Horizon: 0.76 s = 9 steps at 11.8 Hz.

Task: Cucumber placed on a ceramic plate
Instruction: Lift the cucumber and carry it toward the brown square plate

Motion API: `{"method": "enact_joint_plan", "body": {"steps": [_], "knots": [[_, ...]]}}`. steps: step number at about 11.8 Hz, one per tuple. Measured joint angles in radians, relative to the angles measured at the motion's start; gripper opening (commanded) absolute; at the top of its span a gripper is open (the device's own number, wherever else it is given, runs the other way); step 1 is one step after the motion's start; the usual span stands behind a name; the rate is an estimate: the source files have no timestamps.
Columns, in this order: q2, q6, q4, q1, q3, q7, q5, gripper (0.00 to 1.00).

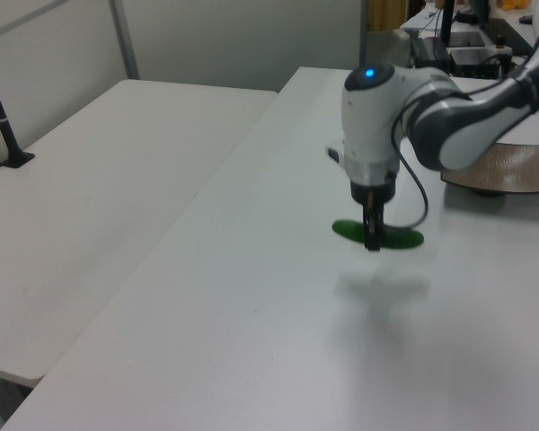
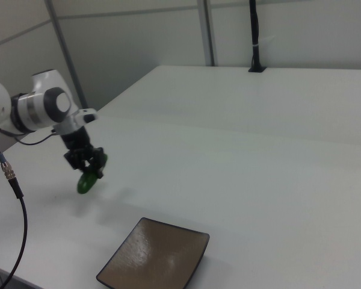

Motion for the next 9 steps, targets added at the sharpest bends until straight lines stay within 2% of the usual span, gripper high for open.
{"method": "enact_joint_plan", "body": {"steps": [2,6,9], "knots": [[-0.021,0.0,0.001,-0.015,-0.077,-0.066,0.0,0.32],[-0.079,0.0,-0.011,-0.048,-0.19,-0.181,0.0,0.33],[-0.211,-0.004,-0.135,-0.079,-0.227,-0.292,0.023,0.33]]}}
